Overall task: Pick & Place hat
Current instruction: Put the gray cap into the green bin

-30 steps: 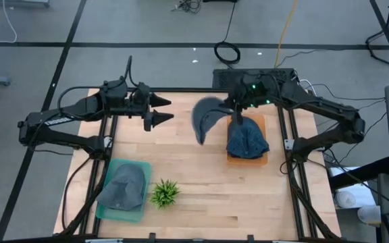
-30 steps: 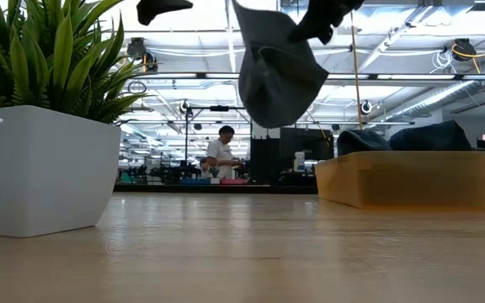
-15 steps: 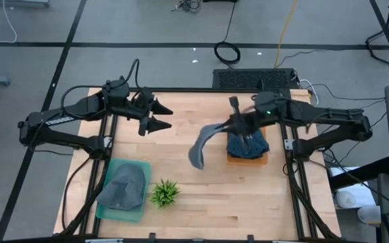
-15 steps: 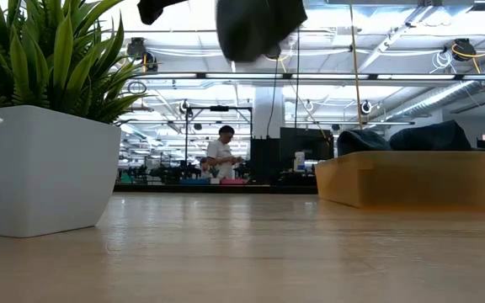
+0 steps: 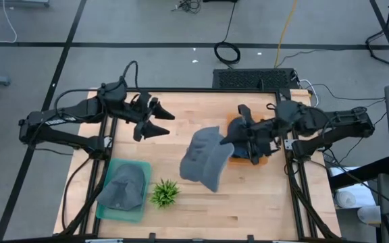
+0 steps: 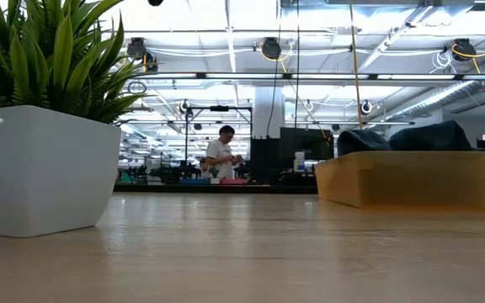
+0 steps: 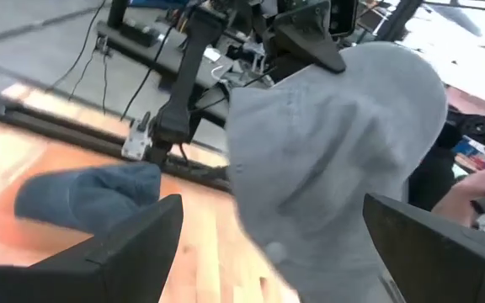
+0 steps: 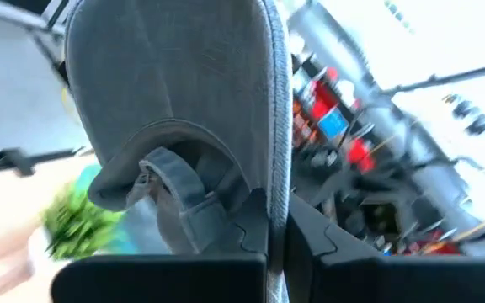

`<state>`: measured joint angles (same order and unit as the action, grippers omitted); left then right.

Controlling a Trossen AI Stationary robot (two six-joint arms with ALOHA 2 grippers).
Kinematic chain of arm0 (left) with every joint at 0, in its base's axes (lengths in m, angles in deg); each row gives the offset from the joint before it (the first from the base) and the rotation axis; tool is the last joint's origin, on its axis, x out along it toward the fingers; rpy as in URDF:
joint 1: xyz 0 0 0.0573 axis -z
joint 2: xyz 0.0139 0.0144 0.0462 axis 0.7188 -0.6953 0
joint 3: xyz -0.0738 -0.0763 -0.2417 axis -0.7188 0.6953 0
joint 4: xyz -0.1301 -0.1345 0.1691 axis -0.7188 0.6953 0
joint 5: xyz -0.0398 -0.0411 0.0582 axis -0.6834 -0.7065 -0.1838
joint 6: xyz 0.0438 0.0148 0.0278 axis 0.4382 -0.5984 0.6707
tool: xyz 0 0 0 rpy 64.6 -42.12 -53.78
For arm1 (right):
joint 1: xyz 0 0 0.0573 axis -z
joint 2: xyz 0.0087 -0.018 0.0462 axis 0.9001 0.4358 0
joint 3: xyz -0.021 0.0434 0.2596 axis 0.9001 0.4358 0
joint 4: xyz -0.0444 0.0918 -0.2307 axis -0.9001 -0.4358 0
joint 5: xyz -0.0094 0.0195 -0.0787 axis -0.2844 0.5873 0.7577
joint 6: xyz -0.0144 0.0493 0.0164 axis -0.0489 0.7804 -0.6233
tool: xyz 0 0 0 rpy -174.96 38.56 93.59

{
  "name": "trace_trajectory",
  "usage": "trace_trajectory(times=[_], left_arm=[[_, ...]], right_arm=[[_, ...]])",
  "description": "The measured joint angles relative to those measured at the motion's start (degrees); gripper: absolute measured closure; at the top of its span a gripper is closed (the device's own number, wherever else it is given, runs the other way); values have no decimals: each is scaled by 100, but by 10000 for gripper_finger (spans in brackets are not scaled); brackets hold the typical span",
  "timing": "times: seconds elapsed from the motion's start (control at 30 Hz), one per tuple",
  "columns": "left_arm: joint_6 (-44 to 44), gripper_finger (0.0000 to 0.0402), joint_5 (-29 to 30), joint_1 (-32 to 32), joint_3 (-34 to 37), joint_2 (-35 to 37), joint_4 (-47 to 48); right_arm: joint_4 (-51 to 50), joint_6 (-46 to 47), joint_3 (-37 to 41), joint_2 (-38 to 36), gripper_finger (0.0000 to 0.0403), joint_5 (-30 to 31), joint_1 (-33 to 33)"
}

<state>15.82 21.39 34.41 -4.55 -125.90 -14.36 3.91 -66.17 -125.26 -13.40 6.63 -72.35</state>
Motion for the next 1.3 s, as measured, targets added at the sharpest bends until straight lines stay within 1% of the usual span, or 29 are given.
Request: trace_trajectory(times=[0.1,0.2,0.33,0.4,0.53,0.67,0.77,0.9,1.07,1.3], left_arm=[[489,27,32,104,0,0,-86],[1249,27,263,287,1,-2,-176],[2454,27,929,641,2,0,-522],[3013,27,1356,830,2,-1,-669],[3976,27,2319,1198,2,-14,-1044],[4720,27,3127,1506,4,-183,-1536],[5237,27,3699,1699,2,-376,-2117],[5806,27,4288,1901,2,-624,-2692],[6212,27,4563,2089,2,-782,-3280],[6656,28,4584,2310,2,-831,-3977]], right_arm=[[418,-103,0,-26,403,-6,-133],[962,18,0,-26,403,-6,-215],[1774,676,0,-24,403,45,-245],[2215,1160,0,-26,403,332,-246],[2773,2014,0,-31,403,1305,-245],[3064,2233,0,-10,403,2099,-241],[3250,2248,0,27,403,2320,-239],[3455,2652,0,87,403,2452,-185],[3419,2981,0,150,403,2732,-80],[3414,3287,0,248,403,2710,-92]])
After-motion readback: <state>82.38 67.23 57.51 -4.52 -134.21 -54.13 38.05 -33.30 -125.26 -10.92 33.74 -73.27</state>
